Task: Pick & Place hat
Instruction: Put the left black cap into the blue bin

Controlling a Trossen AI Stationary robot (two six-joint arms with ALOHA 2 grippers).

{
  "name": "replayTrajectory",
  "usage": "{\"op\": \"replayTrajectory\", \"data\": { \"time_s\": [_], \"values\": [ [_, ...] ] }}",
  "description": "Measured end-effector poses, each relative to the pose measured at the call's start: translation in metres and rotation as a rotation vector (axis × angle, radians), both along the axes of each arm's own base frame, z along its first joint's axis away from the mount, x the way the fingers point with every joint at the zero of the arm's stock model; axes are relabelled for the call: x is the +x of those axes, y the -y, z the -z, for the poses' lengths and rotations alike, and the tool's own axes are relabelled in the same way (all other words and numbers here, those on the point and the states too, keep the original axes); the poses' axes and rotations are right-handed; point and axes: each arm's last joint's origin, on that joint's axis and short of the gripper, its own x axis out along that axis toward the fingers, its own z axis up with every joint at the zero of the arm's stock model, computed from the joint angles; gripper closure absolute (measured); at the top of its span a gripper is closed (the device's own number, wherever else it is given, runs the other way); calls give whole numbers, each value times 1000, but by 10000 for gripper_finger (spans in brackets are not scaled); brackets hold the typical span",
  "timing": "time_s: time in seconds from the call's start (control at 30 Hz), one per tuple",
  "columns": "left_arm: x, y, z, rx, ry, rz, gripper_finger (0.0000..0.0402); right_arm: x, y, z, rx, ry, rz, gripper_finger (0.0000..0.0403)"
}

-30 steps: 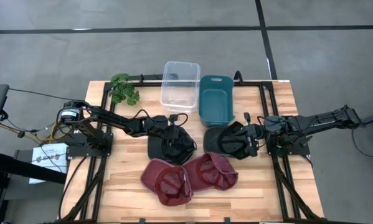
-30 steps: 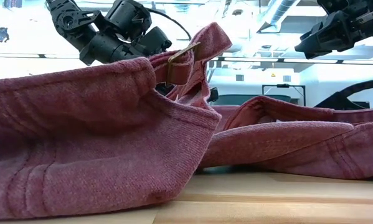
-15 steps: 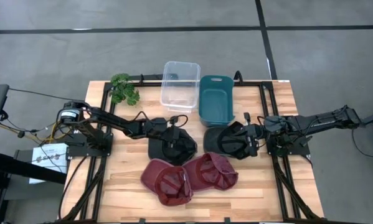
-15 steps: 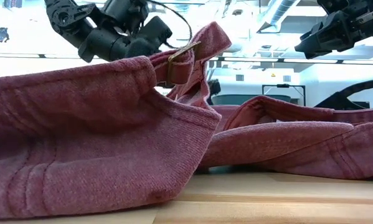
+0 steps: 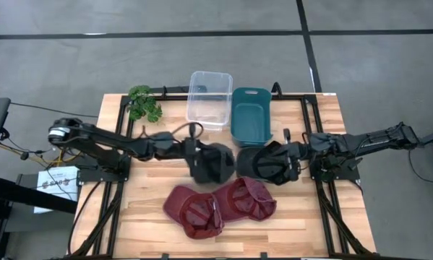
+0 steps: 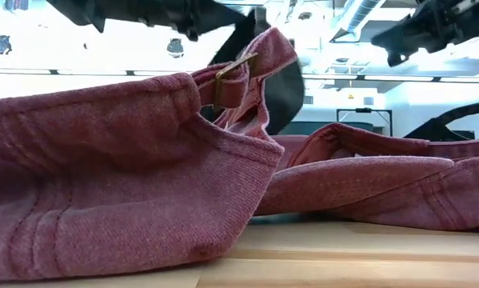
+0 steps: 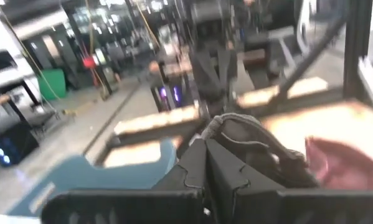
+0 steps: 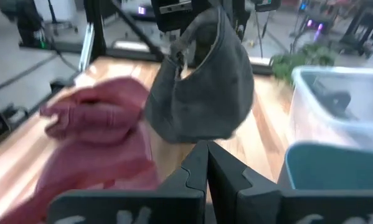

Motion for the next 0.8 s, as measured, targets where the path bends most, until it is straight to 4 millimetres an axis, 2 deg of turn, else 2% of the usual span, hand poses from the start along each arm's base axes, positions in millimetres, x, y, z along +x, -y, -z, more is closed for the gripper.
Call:
{"op": "replayTrajectory", "data": {
  "time_s": [0.27, 0.8],
  "values": [
    [-19, 10, -34, -26, 164, 97, 396, 12, -5, 0, -18, 30, -31, 395],
    [-23, 27, -41, -69, 244, 159, 396, 57, -18, 12, -13, 109, -59, 264]
  ]
}}
